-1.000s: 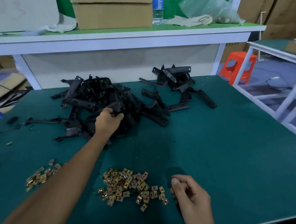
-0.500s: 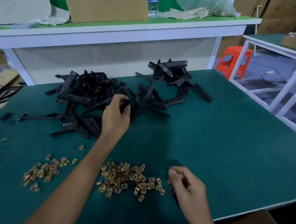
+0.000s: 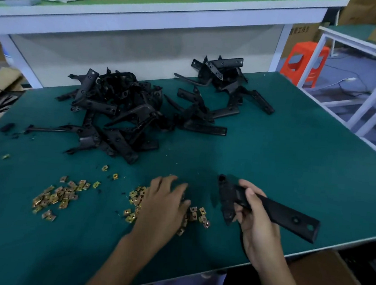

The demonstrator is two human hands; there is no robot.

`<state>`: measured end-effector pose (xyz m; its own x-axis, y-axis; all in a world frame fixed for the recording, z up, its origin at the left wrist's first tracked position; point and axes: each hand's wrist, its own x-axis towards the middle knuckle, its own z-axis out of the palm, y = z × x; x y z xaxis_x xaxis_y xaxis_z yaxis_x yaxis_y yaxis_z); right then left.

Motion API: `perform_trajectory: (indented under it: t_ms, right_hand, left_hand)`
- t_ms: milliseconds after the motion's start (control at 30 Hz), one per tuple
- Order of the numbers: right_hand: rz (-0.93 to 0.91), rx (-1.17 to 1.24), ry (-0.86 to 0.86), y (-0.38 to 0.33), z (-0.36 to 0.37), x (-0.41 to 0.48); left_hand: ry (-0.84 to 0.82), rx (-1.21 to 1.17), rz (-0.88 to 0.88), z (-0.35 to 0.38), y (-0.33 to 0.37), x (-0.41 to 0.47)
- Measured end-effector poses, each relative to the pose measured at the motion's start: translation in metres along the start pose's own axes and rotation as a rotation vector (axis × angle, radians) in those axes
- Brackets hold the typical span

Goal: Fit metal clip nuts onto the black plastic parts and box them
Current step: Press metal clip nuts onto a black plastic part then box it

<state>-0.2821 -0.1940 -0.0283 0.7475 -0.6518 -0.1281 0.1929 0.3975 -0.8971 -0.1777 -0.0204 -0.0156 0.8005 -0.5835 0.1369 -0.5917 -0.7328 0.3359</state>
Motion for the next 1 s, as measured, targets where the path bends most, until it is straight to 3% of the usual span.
perform_trajectory:
  t_ms: [67, 300, 533, 733, 833, 1000]
  right_hand:
    - [-0.007, -0.022, -0.015, 0.001, 0.001, 0.000]
    - [-0.029, -0.067, -0.047, 0.002, 0.003, -0.003]
    - [-0.031, -0.068, -0.136, -0.001, -0.001, -0.005]
    - [0.076, 0.162, -0.205, -0.001, 0.004, -0.004]
    - [0.137, 0.294, -0.190, 0.001, 0.013, -0.003]
    - [0.204, 0.332, -0.189, 0.010, 0.013, -0.005]
  left_hand:
    - [-0.057, 0.065, -0.064, 0.001, -0.010, 0.005]
    - [0.042, -0.140, -0.101, -0.002, -0.008, 0.015]
    - [0.008, -0.674, -0.181, -0.011, 0.002, 0.006]
    - [-0.012, -0.919, -0.263, -0.008, 0.014, -0.001]
    - [-0.097, -1.080, -0.296, -0.011, 0.022, -0.006]
    - [-0.170, -1.295, -0.339, -0.014, 0.031, -0.013]
